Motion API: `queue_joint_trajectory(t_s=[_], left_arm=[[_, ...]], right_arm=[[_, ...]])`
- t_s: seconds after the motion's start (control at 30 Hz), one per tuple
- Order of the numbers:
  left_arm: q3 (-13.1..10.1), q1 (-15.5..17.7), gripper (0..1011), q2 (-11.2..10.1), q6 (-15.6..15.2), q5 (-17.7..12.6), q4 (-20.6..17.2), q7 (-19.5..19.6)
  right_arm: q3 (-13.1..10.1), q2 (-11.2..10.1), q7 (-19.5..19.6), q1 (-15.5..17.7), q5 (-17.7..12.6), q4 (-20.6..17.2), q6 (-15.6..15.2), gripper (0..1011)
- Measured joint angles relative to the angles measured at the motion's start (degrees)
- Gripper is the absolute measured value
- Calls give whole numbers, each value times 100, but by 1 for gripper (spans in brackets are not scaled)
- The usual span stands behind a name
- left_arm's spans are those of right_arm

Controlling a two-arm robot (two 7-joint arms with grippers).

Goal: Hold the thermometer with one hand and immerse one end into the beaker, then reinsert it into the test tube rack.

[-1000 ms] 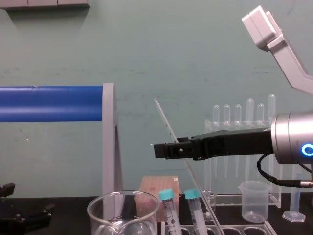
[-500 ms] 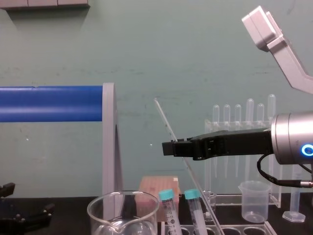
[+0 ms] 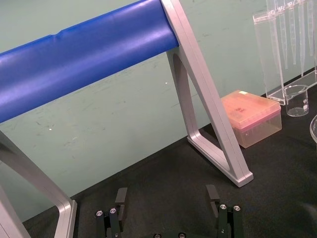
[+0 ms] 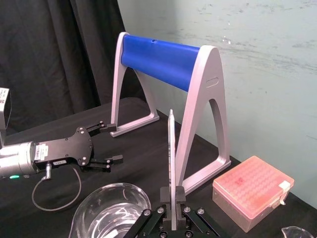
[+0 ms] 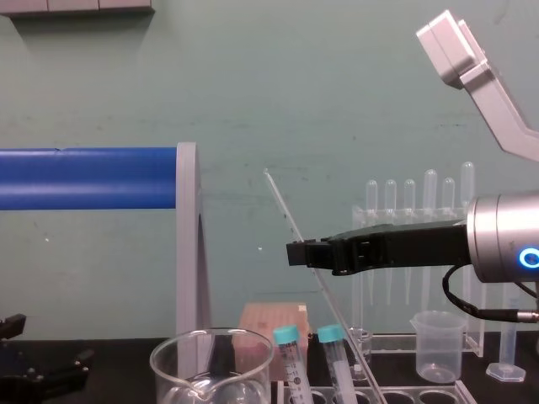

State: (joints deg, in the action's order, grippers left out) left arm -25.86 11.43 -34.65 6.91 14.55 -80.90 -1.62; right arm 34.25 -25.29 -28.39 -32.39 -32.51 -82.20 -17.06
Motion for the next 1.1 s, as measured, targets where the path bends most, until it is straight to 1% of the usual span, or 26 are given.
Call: queue_joint_trajectory(t_s=[0.1,0.23,0.3,0.43,0.5,0.63,0.67,0.7,0.73,0.77,0.8,0.87,0.93,0.97,1.03,1.1], left_arm=[[0,0,1008,1,0,0,0,0],[0,0,1008,0,0,0,0,0],[0,0,1008,1,0,0,0,0],[0,0,1008,0,0,0,0,0],[0,0,1008,0,0,0,0,0],[0,0,1008,0,0,0,0,0],[0,0,1008,0,0,0,0,0],[0,0,1008,0,0,0,0,0],[0,0,1008,0,0,0,0,0],[0,0,1008,1,0,0,0,0],[0,0,1008,0,0,0,0,0],[0,0,1008,1,0,0,0,0],[0,0,1008,0,0,0,0,0],[0,0,1008,0,0,0,0,0],[0,0,1008,0,-1,0,0,0],[0,0,1008,0,0,0,0,0]], right_arm=[[-50,15,-9,49,-65,-5,52,56],[-155,30,-45,156,-183,-59,215,56],[-257,15,-97,265,-280,-164,448,56],[-357,-39,-135,371,-323,-324,725,55],[-486,-128,-170,501,-341,-535,1054,56],[-631,-213,-197,645,-362,-750,1353,55],[-720,-246,-220,726,-421,-862,1478,56],[-758,-255,-228,756,-452,-903,1521,56],[-861,-269,-257,835,-555,-998,1623,56],[-861,-269,-257,835,-555,-998,1623,55],[-952,-267,-292,894,-674,-1087,1715,56],[-1063,-232,-352,931,-852,-1164,1832,55],[-1126,-165,-408,906,-987,-1183,1933,56],[-1126,-165,-408,906,-987,-1183,1933,56],[-1130,-61,-489,790,-1086,-1133,2018,55],[-1071,49,-591,620,-1162,-1001,2054,56]])
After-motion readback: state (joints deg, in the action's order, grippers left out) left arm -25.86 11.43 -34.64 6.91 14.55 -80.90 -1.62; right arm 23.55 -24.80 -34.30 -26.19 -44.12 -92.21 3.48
